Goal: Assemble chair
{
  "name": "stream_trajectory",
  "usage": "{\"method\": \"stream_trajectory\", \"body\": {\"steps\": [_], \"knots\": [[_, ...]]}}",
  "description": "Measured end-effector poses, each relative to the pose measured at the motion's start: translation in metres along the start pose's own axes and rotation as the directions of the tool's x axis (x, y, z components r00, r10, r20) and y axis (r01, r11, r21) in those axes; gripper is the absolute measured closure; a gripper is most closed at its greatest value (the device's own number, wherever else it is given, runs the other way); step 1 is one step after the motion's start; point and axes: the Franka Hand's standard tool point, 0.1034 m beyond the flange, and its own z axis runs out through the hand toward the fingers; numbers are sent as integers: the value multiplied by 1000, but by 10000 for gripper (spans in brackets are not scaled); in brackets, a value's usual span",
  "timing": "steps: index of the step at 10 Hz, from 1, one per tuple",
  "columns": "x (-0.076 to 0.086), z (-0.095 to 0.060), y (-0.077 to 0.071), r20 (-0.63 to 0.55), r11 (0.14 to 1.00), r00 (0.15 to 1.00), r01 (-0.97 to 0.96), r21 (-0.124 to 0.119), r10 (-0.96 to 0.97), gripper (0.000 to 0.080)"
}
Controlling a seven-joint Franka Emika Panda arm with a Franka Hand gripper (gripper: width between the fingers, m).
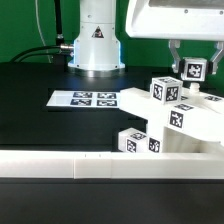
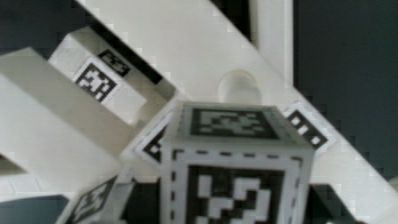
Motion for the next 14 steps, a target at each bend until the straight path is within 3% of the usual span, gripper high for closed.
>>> {"method": "stream_trajectory", "body": {"steps": [14], "knots": [[-9,4,-8,-17,1000,1000,4,2,-4,515]]}}
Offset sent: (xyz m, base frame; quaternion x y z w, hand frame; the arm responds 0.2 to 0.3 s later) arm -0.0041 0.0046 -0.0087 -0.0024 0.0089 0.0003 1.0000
